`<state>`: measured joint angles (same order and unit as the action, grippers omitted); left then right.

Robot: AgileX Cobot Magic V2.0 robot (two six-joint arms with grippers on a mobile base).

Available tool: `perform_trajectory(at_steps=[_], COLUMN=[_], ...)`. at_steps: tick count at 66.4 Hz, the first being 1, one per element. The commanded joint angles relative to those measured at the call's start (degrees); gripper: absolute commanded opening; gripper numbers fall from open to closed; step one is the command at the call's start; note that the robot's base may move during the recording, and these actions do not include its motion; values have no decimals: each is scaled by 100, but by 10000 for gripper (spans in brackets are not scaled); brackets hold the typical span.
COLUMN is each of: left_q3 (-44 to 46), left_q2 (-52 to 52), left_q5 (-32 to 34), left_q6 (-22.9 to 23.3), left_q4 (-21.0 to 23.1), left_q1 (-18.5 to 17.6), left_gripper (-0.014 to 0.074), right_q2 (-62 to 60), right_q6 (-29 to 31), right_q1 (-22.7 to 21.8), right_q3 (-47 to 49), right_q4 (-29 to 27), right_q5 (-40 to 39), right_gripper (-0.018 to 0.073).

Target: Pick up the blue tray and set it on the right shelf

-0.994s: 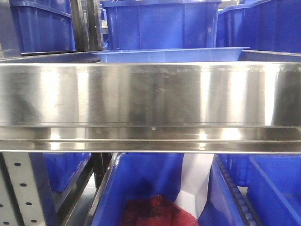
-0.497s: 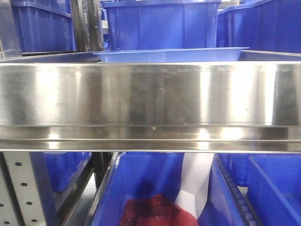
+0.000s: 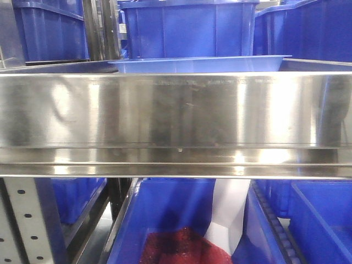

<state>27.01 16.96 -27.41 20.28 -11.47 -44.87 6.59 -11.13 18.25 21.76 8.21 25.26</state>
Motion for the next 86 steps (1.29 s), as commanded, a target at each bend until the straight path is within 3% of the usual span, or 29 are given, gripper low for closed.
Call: perform_trajectory(at_steps=[1,18,22,26,30,35,44,49,53,66,69,86], left_q3=[156,156,156,156,156,47,-715,-1362,-1816,-3077,-3013,-3042], left_q2=[40,40,40,-45,-159,-363,-918,-1346,-1646,-1835,-1834,-1834], left_q5=[513,513,489,489,464,512,1127,1570,1869,3186,2881,2885], left_q6=[35,35,0,-314,-874,-1487,-2439,-2542,-2542,-2542,-2542,-2542], left_q4=[-46,-46,342,371,582,1069,1947,1962,1962,1952,1952,1941], left_q1=[-52,-52,-27,130,479,1169,2367,2859,3052,3239,3239,3239], left_gripper=[-49,-49,-48,-49,-49,-49,-49,-49,-49,-49,-49,-49], right_q2=[77,77,77,77,77,77,77,77,77,77,77,77], right_q6=[57,57,57,57,57,57,57,57,57,57,57,57], right_q1=[-1,-1,-1,-1,-1,-1,-1,-1,-1,-1,-1,-1], right_q3=[149,149,149,149,149,149,149,149,149,145,145,145], right_q4=[85,85,85,85,85,85,85,85,85,85,85,85], right_q5=[-548,-548,-548,-548,-548,-548,-548,-548,-548,-534,-535,-535], right_gripper=[52,52,52,52,52,52,52,52,52,52,52,52])
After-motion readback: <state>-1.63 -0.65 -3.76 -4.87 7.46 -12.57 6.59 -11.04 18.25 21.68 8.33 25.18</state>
